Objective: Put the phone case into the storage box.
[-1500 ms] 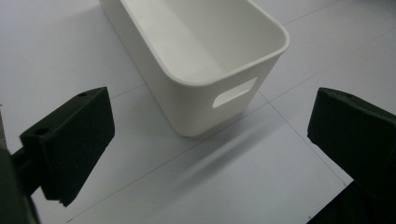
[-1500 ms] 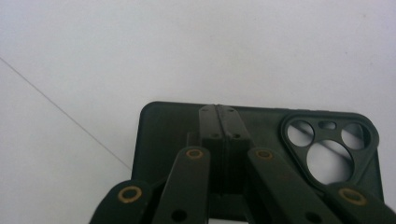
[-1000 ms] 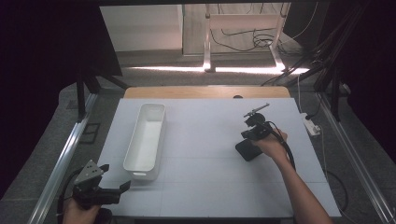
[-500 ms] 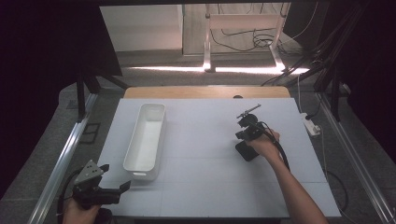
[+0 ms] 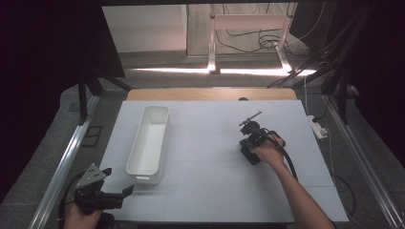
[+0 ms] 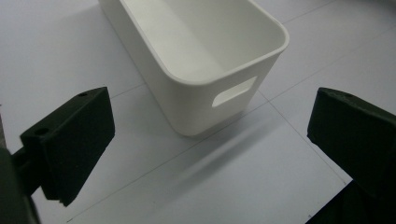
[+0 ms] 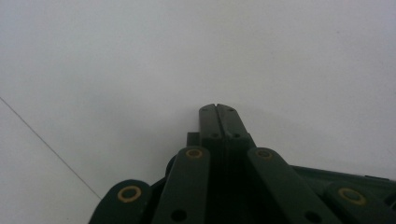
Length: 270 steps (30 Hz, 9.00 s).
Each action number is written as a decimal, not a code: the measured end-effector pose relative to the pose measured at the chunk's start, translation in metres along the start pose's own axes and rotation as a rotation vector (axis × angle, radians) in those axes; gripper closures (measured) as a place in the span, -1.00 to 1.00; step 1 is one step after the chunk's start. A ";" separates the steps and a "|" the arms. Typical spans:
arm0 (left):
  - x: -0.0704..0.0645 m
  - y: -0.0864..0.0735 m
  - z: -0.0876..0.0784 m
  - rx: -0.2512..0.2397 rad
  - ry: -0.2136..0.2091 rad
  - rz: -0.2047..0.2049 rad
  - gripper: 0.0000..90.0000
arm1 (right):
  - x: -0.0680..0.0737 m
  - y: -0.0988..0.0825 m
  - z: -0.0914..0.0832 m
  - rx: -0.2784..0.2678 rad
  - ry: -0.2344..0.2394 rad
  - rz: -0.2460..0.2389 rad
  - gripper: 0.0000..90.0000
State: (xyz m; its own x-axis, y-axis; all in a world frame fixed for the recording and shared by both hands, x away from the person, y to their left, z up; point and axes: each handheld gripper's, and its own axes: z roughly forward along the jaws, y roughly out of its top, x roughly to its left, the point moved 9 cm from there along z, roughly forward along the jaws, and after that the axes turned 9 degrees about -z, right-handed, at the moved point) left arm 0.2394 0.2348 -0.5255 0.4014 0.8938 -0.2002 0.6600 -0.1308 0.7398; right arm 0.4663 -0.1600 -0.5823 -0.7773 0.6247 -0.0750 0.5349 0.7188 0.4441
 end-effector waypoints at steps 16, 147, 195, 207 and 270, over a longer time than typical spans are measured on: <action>0.000 0.000 0.000 0.001 0.003 0.003 -0.97 | 0.011 -0.029 -0.018 0.009 0.023 0.010 1.00; -0.007 -0.001 0.002 0.023 -0.063 0.044 -0.97 | -0.058 -0.114 -0.043 0.009 -0.104 0.131 -1.00; -0.034 0.017 0.008 -0.018 -0.109 0.109 -1.00 | -0.033 -0.090 -0.081 -0.134 -0.089 0.125 -0.67; -0.044 0.034 0.020 -0.020 -0.160 0.117 -1.00 | -0.017 -0.078 -0.094 -0.206 -0.042 0.079 -0.67; -0.133 0.118 0.099 -0.073 -0.515 0.333 -1.00 | 0.103 -0.028 -0.117 -0.418 0.271 -0.240 -0.68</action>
State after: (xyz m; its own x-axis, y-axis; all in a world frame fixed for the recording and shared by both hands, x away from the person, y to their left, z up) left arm 0.3270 0.0576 -0.4753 0.8454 0.4855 -0.2225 0.4091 -0.3209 0.8542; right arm 0.3328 -0.1515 -0.4977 -0.9483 0.3173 -0.0097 0.1979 0.6146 0.7636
